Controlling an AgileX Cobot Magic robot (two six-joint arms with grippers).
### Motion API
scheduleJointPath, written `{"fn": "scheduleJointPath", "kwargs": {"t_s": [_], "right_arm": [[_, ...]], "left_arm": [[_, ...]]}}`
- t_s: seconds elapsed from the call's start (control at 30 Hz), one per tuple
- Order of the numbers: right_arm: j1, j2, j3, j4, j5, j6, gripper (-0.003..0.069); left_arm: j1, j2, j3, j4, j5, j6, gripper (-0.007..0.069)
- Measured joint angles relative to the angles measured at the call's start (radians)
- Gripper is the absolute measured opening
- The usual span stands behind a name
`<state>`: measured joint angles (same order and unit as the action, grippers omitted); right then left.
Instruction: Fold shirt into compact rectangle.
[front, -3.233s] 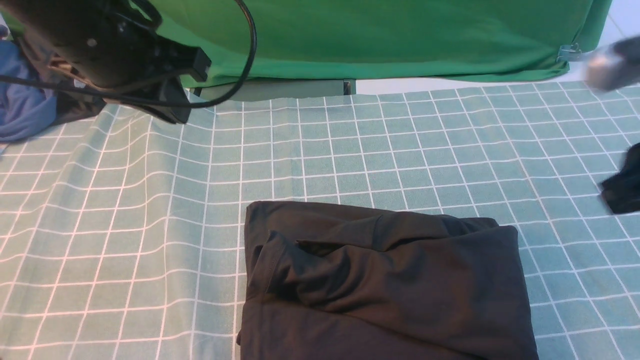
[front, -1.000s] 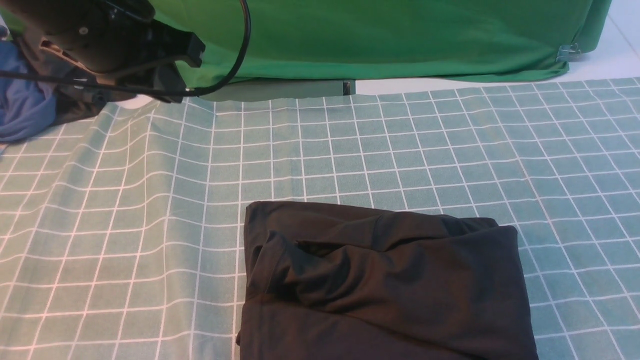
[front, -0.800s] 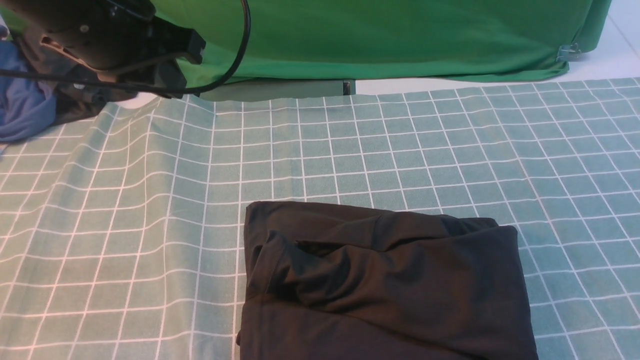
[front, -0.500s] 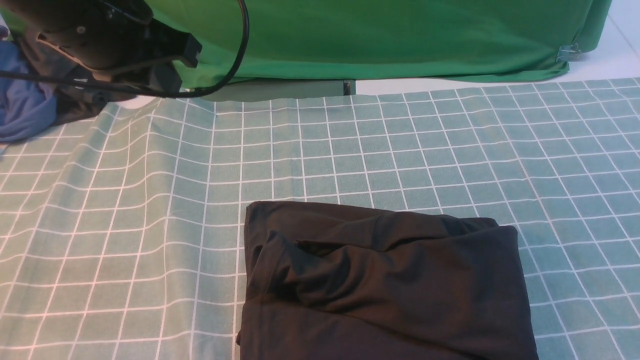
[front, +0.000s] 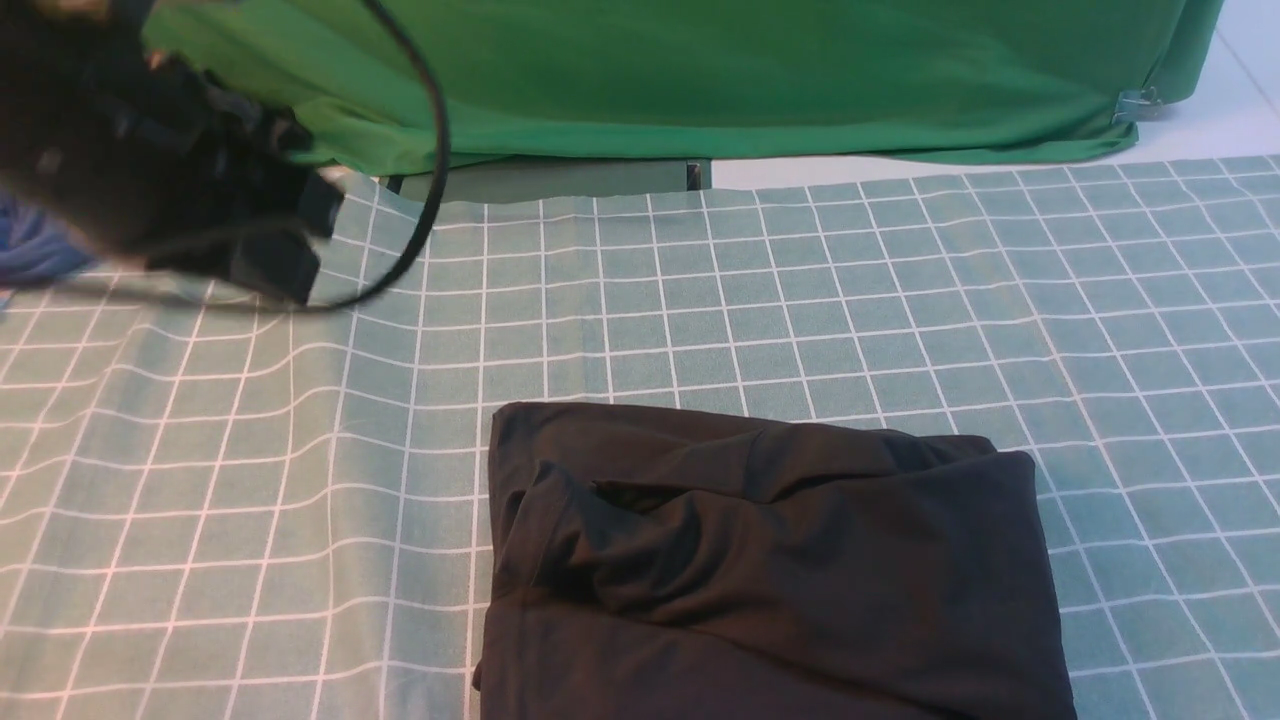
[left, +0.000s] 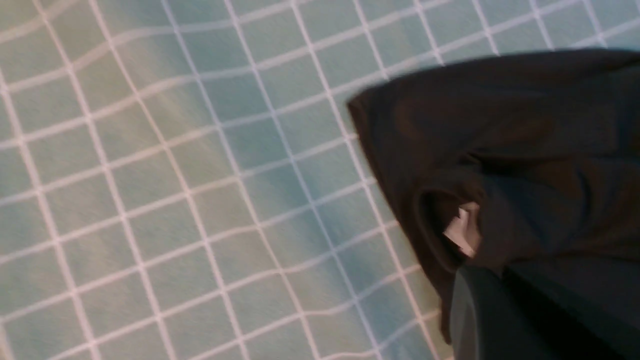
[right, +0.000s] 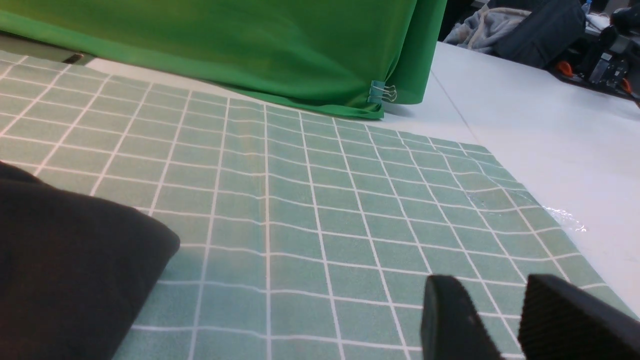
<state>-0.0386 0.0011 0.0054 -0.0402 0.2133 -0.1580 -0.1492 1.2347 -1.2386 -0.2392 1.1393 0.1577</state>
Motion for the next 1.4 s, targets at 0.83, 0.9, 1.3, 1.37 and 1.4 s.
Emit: {"fn": "scheduleJointPath", "kwargs": {"t_s": [0.83,0.9,1.3,1.37,1.4], "right_arm": [[0.0,0.0,0.0,-0.001,0.001,0.0,0.0238],[0.0,0.0,0.0,-0.001,0.001,0.0,0.0238],[0.0,0.0,0.0,-0.001,0.0,0.0,0.0239],[0.0,0.0,0.0,-0.001,0.0,0.001,0.0239],[0.0,0.0,0.0,-0.001,0.0,0.001,0.0239]], "left_arm": [[0.0,-1.054,0.973,-0.12,-0.842,0.01,0.0015],[0.0,-1.054,0.973,-0.088,-0.843,0.011,0.0015],[0.0,-1.056,0.998,0.086,-0.817,0.006,0.0016],[0.002,-1.069,1.029,0.101,-0.832,-0.005,0.0016],[0.007,-1.085,1.058,0.114,-0.845,-0.012,0.0016]]}}
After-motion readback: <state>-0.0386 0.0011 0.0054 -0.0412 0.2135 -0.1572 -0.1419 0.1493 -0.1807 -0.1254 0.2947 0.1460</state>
